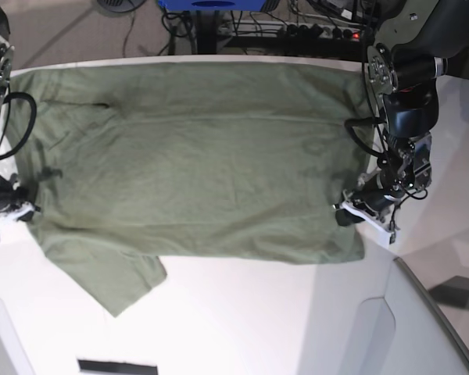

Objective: Layout the t-shirt on the table in an organized manner, then fold the t-shirt properly
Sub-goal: 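Slide the left gripper along the side edge toward the hem and grasp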

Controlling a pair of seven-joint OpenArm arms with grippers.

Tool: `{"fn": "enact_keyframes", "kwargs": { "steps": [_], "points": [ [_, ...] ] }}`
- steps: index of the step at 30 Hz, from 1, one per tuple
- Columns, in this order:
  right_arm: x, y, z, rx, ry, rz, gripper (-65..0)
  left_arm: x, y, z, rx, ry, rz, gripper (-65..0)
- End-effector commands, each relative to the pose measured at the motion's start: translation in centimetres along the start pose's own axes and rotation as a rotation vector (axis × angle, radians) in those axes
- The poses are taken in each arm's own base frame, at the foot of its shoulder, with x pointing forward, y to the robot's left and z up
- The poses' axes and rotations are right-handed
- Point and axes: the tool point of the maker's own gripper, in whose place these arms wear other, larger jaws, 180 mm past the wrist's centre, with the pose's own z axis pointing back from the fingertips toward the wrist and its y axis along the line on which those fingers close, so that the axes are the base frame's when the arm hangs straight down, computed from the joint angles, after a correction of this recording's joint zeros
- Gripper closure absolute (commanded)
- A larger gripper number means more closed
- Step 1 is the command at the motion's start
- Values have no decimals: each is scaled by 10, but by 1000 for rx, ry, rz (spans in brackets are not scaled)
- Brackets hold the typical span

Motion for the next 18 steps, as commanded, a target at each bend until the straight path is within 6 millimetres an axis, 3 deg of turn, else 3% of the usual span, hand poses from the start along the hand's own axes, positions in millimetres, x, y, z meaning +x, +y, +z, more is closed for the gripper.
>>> {"fn": "enact_keyframes", "kwargs": {
  "steps": [1, 9, 12, 18],
  "points": [
    [29, -3, 5, 2, -67, 12, 0, 12, -1, 1, -3, -12, -21, -10],
    [51, 4, 24, 3, -158, 102, 0, 44, -7, 24, 17, -45, -165, 0],
    [47, 7, 28, 3, -115, 127, 0, 53, -8, 40, 34, -62, -232, 0],
    [47, 13, 43, -6, -63, 199, 0, 53, -8, 66, 72, -34, -332, 0]
  ]
}}
